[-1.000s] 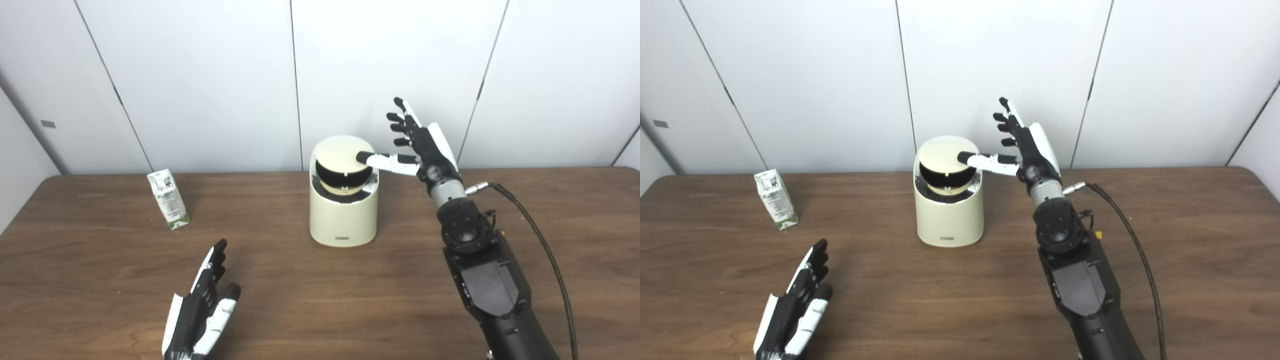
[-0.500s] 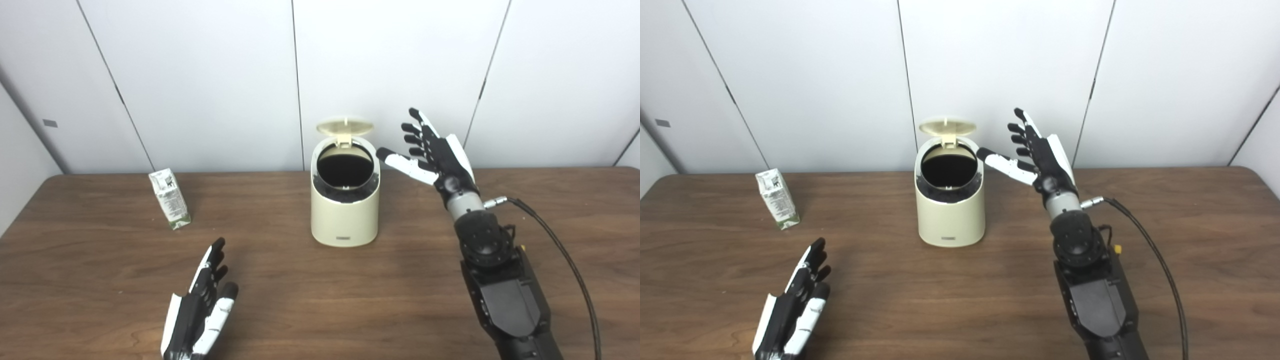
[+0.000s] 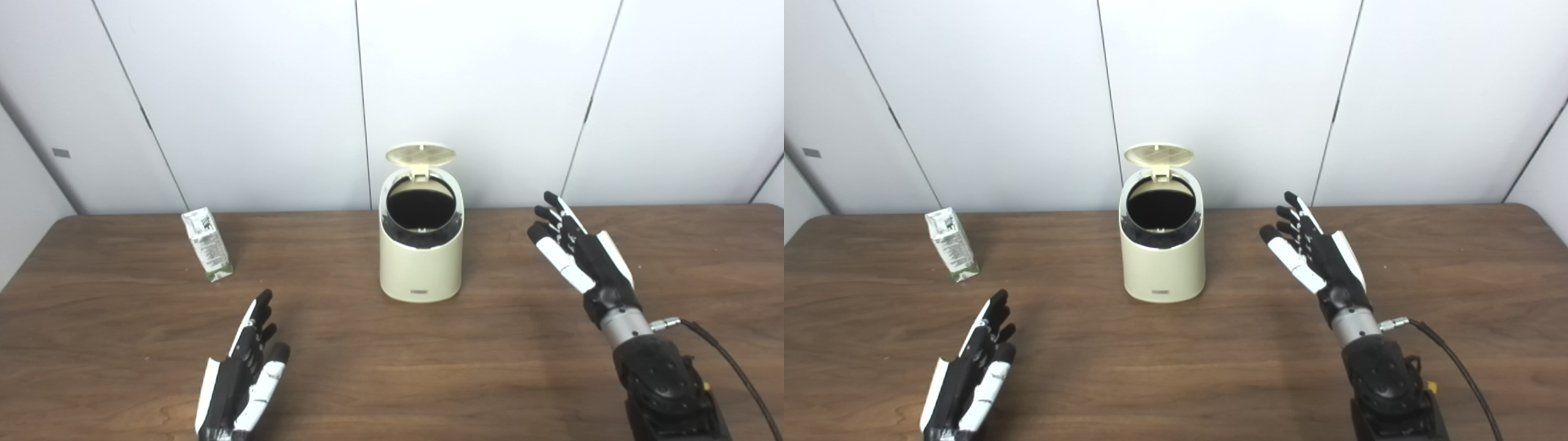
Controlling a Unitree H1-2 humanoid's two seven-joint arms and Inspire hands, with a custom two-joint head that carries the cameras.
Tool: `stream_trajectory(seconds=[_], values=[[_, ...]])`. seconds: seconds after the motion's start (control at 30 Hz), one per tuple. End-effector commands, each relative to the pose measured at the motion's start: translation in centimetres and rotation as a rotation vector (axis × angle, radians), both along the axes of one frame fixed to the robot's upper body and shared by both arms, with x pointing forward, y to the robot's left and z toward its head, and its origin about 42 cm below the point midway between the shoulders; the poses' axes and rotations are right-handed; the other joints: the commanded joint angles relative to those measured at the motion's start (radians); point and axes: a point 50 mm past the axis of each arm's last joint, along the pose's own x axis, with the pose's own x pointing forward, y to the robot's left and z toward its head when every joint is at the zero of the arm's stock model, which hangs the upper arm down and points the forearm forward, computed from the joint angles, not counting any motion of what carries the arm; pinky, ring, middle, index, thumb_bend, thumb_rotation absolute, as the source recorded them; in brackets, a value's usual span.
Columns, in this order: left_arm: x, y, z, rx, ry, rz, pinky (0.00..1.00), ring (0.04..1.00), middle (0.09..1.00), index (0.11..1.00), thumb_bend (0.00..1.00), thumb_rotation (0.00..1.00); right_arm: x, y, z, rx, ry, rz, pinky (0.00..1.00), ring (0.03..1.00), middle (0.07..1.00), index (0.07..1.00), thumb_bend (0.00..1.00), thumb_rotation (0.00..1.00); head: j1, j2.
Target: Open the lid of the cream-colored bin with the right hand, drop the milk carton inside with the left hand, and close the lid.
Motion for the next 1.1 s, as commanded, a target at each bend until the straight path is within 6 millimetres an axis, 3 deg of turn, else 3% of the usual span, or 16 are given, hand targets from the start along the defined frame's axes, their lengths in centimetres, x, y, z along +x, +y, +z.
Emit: stream_trajectory(seconds=[0.0,0.1,0.43,0.57,0.67,0.83,1.07], values=[[-0.5,0.3,-1.5,0.005,0.034,0.007,0.96,0.998,1.000,1.000,0.62,0.73,-0.7,-0.4,1.5,-0.003,-0.075,0.023,0.86,0.901,0.927,0.947,0.55,0.83,-0.001,0.001],[-0.5,0.4,-1.4,-0.010,0.032,0.007,0.97,0.996,1.000,1.000,0.62,0.72,-2.5,-0.8,0.1,0.029,-0.049,0.035,0.91,0.948,0.977,0.972,0.51,0.87,-0.005,0.001],[-0.5,1.0,-1.0,-0.012,0.024,0.036,0.94,0.971,1.000,1.000,0.62,0.72,-6.0,-0.4,-3.7,0.086,-0.015,-0.047,0.96,0.986,1.000,0.989,0.60,0.97,0.007,0.014],[-0.6,1.2,-0.8,0.003,0.013,0.050,0.87,0.952,0.996,1.000,0.59,0.59,-6.6,-0.4,-4.7,0.119,-0.004,-0.069,0.98,0.985,0.998,0.988,0.61,0.97,0.024,0.012],[-0.7,1.1,-0.2,0.057,-0.005,0.079,0.82,0.926,0.979,1.000,0.59,0.54,-7.0,-0.5,-5.1,0.140,-0.016,-0.076,1.00,0.989,0.998,0.992,0.61,0.97,0.087,0.007],[-0.6,0.9,0.7,0.114,0.016,0.141,0.87,0.919,0.947,1.000,0.61,0.44,-7.1,-1.3,-6.1,0.167,-0.029,-0.087,0.98,0.990,1.000,0.999,0.65,0.91,0.177,-0.011],[0.9,1.7,2.3,0.161,-0.005,0.285,0.89,0.907,0.943,1.000,0.63,0.26,-7.2,-1.8,-5.2,0.178,-0.049,-0.082,0.92,0.971,0.986,1.000,0.64,0.90,0.305,-0.049]])
